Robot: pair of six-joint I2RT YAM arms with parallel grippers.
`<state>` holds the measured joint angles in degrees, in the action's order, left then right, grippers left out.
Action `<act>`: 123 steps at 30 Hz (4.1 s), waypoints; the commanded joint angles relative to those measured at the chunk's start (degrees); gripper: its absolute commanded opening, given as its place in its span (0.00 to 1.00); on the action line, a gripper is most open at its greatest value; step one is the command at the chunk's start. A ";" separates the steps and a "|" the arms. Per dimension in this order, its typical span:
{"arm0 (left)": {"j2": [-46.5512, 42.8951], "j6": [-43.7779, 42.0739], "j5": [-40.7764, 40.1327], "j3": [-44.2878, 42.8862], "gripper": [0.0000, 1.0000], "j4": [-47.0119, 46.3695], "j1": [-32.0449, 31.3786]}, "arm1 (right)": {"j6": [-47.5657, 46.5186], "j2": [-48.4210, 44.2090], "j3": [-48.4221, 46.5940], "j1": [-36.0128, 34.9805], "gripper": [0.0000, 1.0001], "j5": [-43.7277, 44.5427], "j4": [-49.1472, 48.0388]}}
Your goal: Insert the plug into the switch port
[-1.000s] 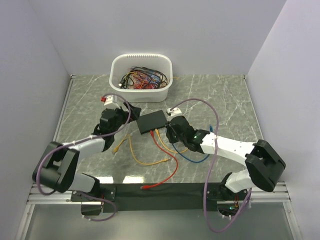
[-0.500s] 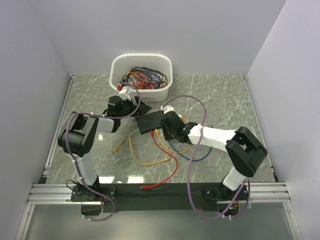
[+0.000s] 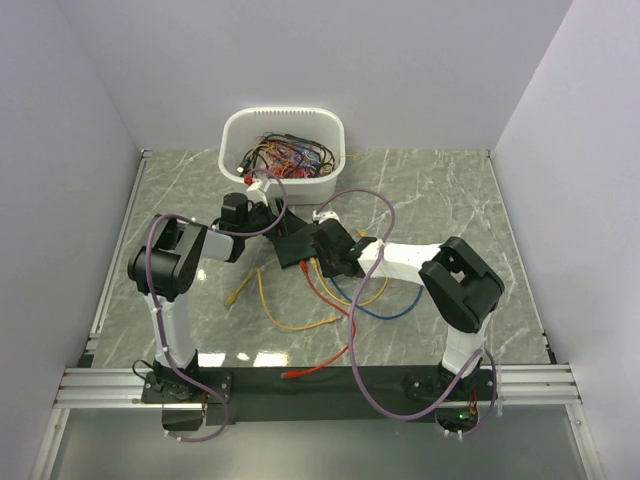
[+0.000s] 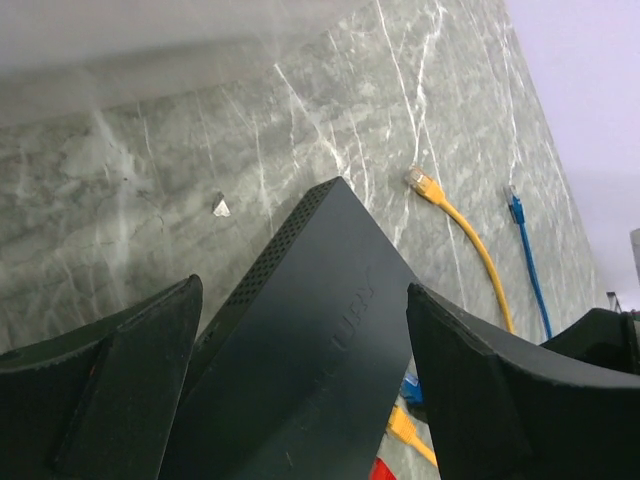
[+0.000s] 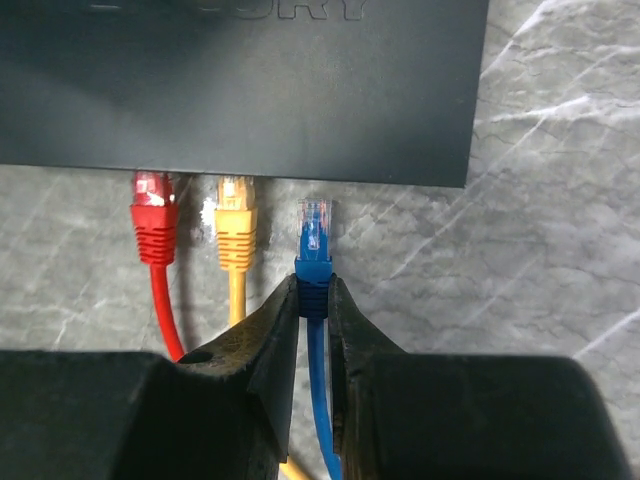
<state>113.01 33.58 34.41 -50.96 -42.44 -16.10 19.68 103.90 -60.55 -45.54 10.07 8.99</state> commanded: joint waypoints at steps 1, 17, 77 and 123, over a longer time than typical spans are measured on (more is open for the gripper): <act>1.59 -0.45 3.38 -1.51 0.89 -3.09 0.19 | 0.36 1.04 -2.55 0.71 0.00 1.19 -0.12; 4.94 1.13 5.58 -2.21 0.88 -4.76 0.19 | 1.85 1.31 -2.90 0.89 0.00 2.59 -1.52; 11.18 -0.45 12.34 -5.55 0.88 -3.18 -1.48 | 1.41 3.15 -8.35 2.39 0.00 0.75 -4.07; 15.22 -6.86 20.60 -11.79 0.88 4.55 -2.89 | -12.56 5.62 -9.06 1.51 0.00 -2.50 -13.03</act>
<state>124.77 24.12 47.81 -61.49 -49.04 -16.32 11.81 110.39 -69.25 -43.46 11.66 8.21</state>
